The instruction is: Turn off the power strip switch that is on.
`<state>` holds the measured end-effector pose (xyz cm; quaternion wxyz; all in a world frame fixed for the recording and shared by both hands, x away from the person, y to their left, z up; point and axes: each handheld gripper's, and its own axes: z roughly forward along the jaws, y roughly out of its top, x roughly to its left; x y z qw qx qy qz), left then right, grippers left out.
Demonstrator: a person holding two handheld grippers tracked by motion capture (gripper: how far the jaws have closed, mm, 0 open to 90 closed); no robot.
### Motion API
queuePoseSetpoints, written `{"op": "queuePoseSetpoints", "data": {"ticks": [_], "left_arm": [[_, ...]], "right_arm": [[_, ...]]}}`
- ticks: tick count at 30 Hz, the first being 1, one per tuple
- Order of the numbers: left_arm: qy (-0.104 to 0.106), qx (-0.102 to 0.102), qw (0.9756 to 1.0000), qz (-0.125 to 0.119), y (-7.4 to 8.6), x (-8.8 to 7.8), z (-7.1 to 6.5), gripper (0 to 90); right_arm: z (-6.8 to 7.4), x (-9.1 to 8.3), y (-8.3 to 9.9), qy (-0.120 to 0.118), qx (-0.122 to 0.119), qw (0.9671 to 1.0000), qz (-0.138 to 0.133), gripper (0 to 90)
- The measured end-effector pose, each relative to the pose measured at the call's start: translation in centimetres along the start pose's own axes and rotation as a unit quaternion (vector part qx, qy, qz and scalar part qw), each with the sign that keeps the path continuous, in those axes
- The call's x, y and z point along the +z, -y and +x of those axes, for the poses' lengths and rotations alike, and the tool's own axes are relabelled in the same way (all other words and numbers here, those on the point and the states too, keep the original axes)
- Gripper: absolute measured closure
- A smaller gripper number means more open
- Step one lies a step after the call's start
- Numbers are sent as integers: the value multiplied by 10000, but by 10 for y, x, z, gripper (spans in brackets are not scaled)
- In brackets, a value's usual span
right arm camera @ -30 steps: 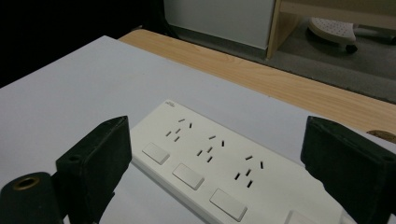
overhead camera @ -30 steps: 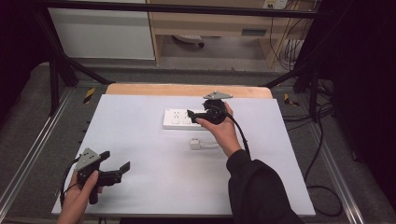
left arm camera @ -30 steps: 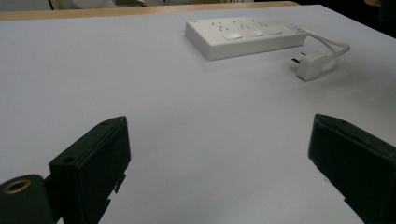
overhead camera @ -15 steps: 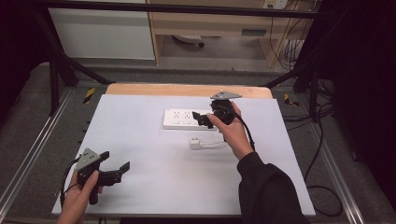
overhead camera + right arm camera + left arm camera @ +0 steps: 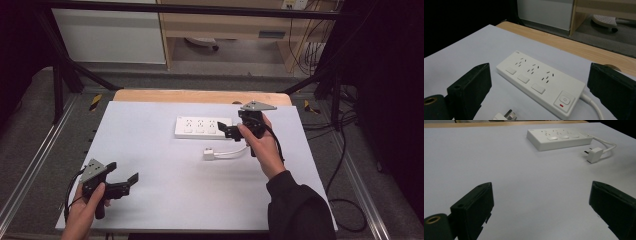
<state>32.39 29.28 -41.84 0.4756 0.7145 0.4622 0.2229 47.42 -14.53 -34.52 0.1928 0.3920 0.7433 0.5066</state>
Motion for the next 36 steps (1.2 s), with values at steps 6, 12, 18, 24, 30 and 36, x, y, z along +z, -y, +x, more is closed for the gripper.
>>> {"op": "queuePoseSetpoints", "data": {"ticks": [6, 12, 18, 24, 30, 36], "left_arm": [[-21, 4, 10000, 11, 0, -1, 0, 56], [-11, 4, 10000, 8, 0, 0, 0, 56], [-15, 4, 10000, 6, 0, -1, -1, 56], [1, 15, 10000, 8, 0, -1, -1, 57], [7, 16, 10000, -23, 0, -1, -2, 56], [17, 11, 10000, -47, 0, -3, -2, 56]], "right_arm": [[-5, -19, 6, 36, 60, 10000, -19, 60], [-11, -41, 16, 161, 81, 9998, -15, 53], [-15, -61, 24, 301, 52, 9994, -150, 49], [-23, -83, 37, 472, 52, 9982, -377, 50], [-32, -101, 51, 566, 71, 9972, -483, 56], [-39, -116, 64, 653, 129, 9961, -586, 50]]}}
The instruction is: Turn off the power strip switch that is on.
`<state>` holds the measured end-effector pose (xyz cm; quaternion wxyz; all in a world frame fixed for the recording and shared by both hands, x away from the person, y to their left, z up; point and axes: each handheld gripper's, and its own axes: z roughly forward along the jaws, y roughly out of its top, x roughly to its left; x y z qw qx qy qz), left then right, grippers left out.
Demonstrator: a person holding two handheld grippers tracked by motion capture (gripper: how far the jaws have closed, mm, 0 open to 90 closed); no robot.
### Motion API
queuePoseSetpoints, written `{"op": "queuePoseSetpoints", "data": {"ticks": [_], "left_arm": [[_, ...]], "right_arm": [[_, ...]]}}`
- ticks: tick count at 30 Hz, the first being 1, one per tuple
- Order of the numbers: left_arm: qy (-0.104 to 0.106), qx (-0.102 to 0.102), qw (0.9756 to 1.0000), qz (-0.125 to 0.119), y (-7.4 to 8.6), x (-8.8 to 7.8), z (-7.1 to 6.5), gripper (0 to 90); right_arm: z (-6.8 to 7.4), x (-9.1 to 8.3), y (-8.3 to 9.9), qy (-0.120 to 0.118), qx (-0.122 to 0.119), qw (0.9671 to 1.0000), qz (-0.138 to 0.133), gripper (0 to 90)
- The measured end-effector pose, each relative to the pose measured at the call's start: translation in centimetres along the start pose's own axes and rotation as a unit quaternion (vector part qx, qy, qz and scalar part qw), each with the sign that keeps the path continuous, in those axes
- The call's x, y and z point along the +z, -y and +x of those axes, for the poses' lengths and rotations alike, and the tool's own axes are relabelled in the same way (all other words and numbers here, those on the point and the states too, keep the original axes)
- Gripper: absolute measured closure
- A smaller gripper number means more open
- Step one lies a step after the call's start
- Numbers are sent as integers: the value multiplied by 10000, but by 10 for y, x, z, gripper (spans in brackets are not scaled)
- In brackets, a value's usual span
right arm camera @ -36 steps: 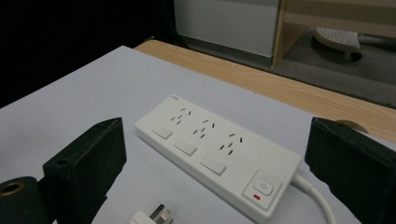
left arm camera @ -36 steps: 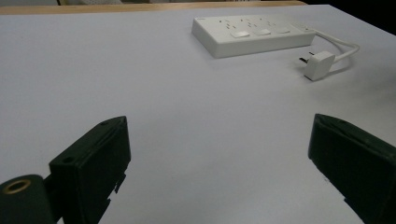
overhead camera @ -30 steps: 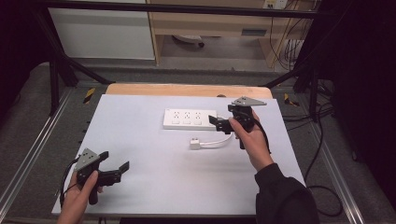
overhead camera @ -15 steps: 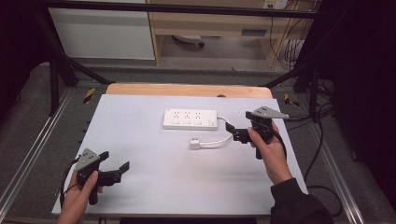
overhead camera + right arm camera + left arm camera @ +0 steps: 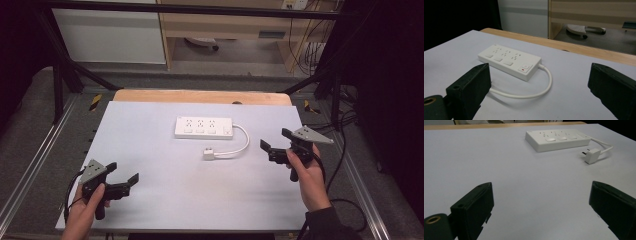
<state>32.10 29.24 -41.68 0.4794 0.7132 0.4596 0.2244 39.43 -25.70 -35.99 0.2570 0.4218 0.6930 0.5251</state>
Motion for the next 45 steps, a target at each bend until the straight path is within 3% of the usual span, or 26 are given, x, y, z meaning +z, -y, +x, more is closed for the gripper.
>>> {"op": "queuePoseSetpoints", "data": {"ticks": [11, 25, 31, 45], "left_arm": [[-20, -34, 10000, -14, 0, -3, 1, 56], [-13, -33, 10000, -36, 5, -12, 1, 57], [-2, -35, 10000, -30, 5, -11, 1, 57], [35, 5, 10000, -44, 4, -11, -1, 57]], "right_arm": [[-11, -19, 21, 193, 55, 9997, -141, 41], [-17, -23, 55, 271, 299, 9992, -9, 40], [-14, -18, 69, 219, 402, 9990, 18, 40], [5, 5, 87, -75, 131, 9986, 499, 38]]}}
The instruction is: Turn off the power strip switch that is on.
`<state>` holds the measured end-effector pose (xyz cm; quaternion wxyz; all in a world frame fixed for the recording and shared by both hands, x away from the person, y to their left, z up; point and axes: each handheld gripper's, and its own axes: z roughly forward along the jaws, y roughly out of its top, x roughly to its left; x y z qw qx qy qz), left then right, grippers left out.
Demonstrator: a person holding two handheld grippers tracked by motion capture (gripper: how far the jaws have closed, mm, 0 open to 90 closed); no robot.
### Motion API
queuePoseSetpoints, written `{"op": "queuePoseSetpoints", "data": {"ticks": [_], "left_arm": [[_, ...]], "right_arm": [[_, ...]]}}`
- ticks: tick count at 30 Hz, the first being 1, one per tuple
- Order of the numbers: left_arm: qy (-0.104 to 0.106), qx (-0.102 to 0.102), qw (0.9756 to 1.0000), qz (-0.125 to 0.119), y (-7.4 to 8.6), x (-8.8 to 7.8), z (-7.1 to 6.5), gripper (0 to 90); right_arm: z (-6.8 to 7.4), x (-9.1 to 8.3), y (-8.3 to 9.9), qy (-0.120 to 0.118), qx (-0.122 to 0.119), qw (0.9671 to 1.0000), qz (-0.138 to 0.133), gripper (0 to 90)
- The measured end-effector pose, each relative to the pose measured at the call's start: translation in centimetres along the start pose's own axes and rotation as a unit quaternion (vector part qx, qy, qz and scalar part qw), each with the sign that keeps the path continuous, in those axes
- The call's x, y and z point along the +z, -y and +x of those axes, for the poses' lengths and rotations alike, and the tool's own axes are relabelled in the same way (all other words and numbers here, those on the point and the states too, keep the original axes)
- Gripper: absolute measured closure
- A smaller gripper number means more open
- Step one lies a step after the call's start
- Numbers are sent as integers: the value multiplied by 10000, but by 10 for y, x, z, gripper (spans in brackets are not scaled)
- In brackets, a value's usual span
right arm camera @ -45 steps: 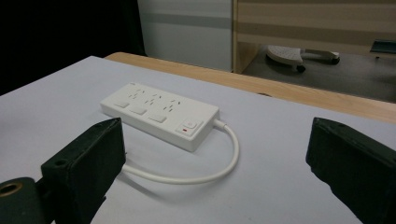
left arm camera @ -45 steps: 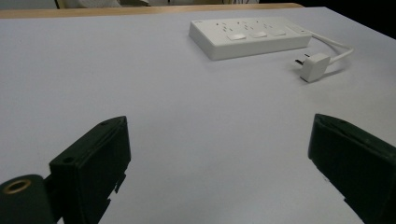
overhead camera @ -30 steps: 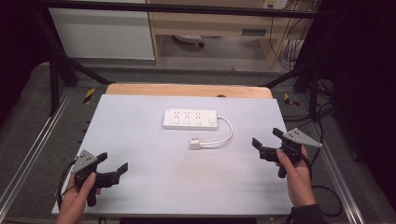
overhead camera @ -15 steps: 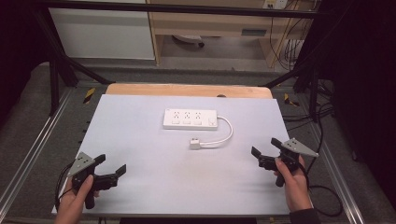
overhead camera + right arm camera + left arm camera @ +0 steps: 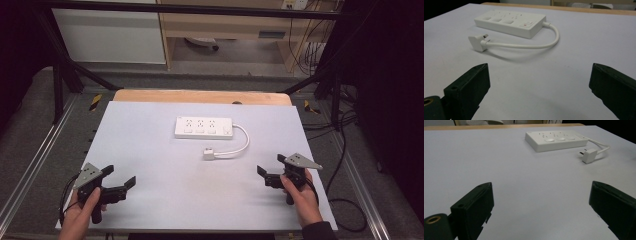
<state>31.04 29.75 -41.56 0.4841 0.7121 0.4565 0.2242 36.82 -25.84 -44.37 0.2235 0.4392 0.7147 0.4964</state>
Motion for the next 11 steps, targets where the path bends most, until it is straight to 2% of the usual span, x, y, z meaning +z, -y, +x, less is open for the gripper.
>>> {"op": "queuePoseSetpoints", "data": {"ticks": [6, 9, 11], "left_arm": [[36, 65, 10000, 14, 0, 1, -1, 57], [51, 65, 10000, 20, 0, 2, -2, 57], [51, 69, 10000, 23, -1, 2, -2, 57]], "right_arm": [[12, 9, 1, -90, -151, 9998, 137, 37], [19, 14, 0, -151, -333, 9991, 211, 36], [19, 14, -1, -38, -391, 9988, 303, 36]]}}
